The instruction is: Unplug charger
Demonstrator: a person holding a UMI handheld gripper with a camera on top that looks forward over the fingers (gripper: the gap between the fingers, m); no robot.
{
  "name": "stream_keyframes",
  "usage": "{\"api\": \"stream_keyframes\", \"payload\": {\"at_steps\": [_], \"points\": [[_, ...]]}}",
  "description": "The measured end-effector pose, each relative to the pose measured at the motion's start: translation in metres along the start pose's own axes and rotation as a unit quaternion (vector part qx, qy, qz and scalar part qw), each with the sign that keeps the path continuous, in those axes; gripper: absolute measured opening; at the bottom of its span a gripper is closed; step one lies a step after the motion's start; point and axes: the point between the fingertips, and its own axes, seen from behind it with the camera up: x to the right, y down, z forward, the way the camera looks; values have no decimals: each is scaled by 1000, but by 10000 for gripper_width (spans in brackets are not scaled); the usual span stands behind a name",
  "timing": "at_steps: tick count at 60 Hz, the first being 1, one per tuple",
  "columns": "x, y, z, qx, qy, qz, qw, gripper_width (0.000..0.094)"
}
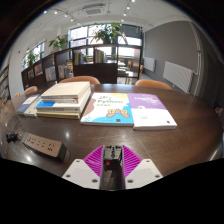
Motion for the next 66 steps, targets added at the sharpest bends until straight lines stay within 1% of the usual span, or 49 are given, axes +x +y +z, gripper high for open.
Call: {"api": "stream_keyframes", "payload": {"at_steps": [2,5,6,10,12,15,23,27,32,36,41,44,56,60,66], "points": [[-4,5,2,-10,-9,2,1000,258],[-11,8,3,-14,-23,-4,1000,298],[-12,7,3,-12,-24,-6,1000,334],[-15,-5,-5,1,-26,-13,1000,537],[-15,-12,-11,5,-22,-15,1000,604],[-13,-26,-24,17,-15,-12,1000,656],[-12,-73,-80,67,5,9,998,678],[-15,-92,-120,90,16,11,996,711],[-21,-104,-171,111,26,16,993,727],[-31,-104,-209,121,21,23,992,729],[-46,-92,-248,129,20,27,991,725],[-53,-81,-269,126,18,27,992,726],[-91,-12,-332,96,9,8,995,739],[-102,3,-350,102,-3,21,995,736],[-111,29,-364,82,2,7,997,736]]}}
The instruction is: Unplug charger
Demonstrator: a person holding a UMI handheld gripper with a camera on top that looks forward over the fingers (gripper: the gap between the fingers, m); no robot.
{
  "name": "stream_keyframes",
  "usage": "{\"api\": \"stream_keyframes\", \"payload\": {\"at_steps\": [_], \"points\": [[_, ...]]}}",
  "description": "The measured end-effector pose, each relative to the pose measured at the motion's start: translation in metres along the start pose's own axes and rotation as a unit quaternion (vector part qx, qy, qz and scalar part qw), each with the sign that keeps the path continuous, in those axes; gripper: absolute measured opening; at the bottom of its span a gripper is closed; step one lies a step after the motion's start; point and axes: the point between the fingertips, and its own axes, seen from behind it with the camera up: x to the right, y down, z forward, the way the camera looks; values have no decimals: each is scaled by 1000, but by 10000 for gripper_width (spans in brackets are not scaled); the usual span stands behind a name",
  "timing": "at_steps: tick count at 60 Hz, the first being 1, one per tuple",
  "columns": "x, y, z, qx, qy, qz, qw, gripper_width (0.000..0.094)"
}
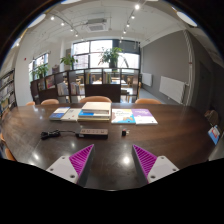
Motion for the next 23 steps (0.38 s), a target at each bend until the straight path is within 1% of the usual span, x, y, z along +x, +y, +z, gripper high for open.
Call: {"api": "stream_keyframes", "payload": {"at_steps": [8,13,19,23], "points": [[-17,15,-17,-11,-14,-11,1000,738],[-22,21,-26,-19,-15,-14,1000,738],[-21,26,-35,-27,-9,-21,999,703],[-27,27,-41,-25,-15,-25,999,707]]}}
